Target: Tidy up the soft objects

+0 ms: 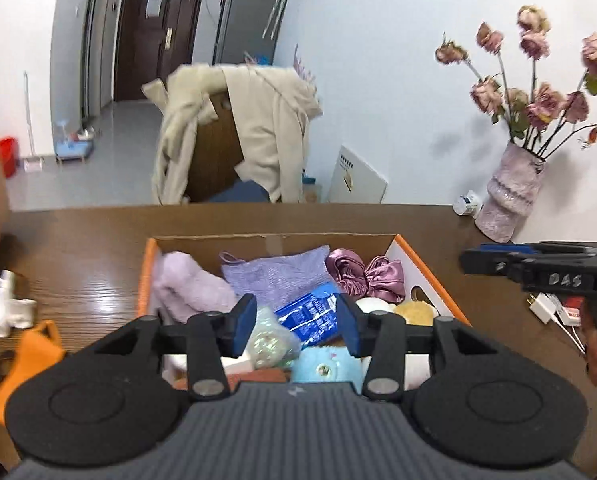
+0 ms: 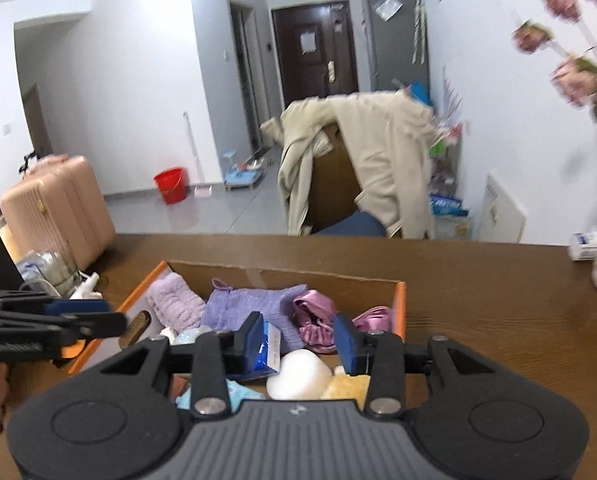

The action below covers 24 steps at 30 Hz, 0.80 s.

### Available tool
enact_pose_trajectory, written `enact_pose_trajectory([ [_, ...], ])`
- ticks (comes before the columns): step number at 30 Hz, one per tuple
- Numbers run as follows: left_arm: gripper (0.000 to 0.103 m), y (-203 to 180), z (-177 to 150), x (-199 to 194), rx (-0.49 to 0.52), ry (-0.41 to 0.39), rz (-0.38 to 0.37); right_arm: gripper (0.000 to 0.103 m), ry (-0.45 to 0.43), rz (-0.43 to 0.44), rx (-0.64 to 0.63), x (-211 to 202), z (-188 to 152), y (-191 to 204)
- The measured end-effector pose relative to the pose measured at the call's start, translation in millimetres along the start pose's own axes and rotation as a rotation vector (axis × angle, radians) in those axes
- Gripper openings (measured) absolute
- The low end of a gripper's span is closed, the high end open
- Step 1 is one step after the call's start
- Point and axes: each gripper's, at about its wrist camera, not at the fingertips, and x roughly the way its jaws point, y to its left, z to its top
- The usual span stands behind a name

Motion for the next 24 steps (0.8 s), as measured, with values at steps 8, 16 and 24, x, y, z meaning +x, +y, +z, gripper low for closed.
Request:
enact_pose_trajectory([
  [8, 0.059, -5.9, -28.0, -61.3, 0.004, -0.067, 0.022, 0.051, -0.091, -0.063, 0.065, -73.6, -34.7, -2.9],
  [16, 0.097, -33.7, -122.4, -133.6, 0.081, -0.337, 0.153, 0.073, -0.324, -0.106, 0.024, -147.2, -129.5, 36.3],
  [24, 0.103, -55.7, -239.2, -199.8, 0.086, -0.469, 0.172, 0.086, -0.399, -0.11, -0.078, -202.2, -238.2, 78.5],
])
